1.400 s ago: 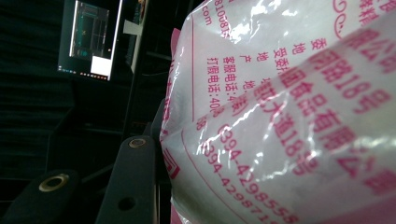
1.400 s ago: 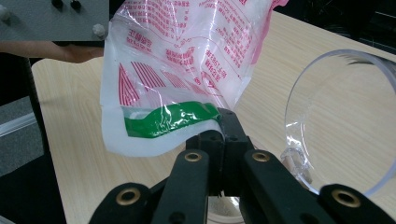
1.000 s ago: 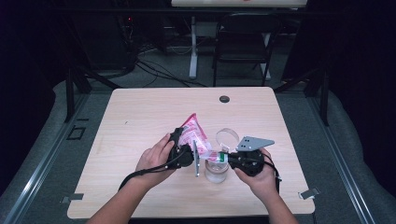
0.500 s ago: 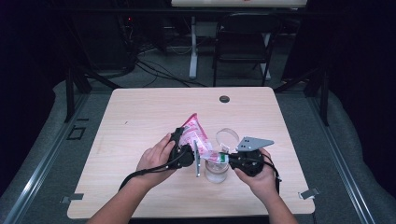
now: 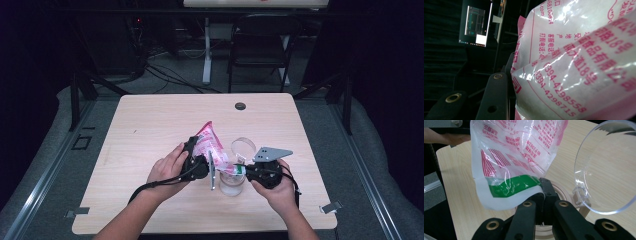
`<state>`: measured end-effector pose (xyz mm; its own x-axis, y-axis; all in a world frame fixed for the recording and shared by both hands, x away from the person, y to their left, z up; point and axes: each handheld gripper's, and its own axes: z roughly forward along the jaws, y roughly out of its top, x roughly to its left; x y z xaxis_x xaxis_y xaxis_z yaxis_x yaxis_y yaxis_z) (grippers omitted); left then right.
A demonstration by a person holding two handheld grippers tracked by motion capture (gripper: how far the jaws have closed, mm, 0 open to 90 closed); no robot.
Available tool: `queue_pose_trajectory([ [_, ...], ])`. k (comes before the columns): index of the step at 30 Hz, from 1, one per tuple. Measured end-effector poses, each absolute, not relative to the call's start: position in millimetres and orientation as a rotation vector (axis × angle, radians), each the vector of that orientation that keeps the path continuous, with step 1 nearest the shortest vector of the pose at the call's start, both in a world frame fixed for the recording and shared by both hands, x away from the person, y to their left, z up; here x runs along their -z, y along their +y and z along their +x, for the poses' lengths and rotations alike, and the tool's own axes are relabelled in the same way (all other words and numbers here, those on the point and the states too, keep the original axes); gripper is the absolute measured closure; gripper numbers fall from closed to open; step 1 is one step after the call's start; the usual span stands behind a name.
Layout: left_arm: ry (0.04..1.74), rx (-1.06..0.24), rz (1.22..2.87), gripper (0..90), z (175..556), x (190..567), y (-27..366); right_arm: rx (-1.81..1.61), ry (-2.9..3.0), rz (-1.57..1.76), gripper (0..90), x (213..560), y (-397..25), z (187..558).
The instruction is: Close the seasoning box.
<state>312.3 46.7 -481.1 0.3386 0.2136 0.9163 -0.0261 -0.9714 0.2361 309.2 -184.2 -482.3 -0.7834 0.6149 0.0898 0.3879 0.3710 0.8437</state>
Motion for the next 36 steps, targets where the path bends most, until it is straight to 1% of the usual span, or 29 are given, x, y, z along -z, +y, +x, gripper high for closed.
queue_pose_trajectory([
  [36, 0.152, -1.716, 2.356, 61.1, 307.8, 479.4, 45.1, -1.359, 2.364, 0.916, 90.0, 490.1, -182.9, 312.2],
])
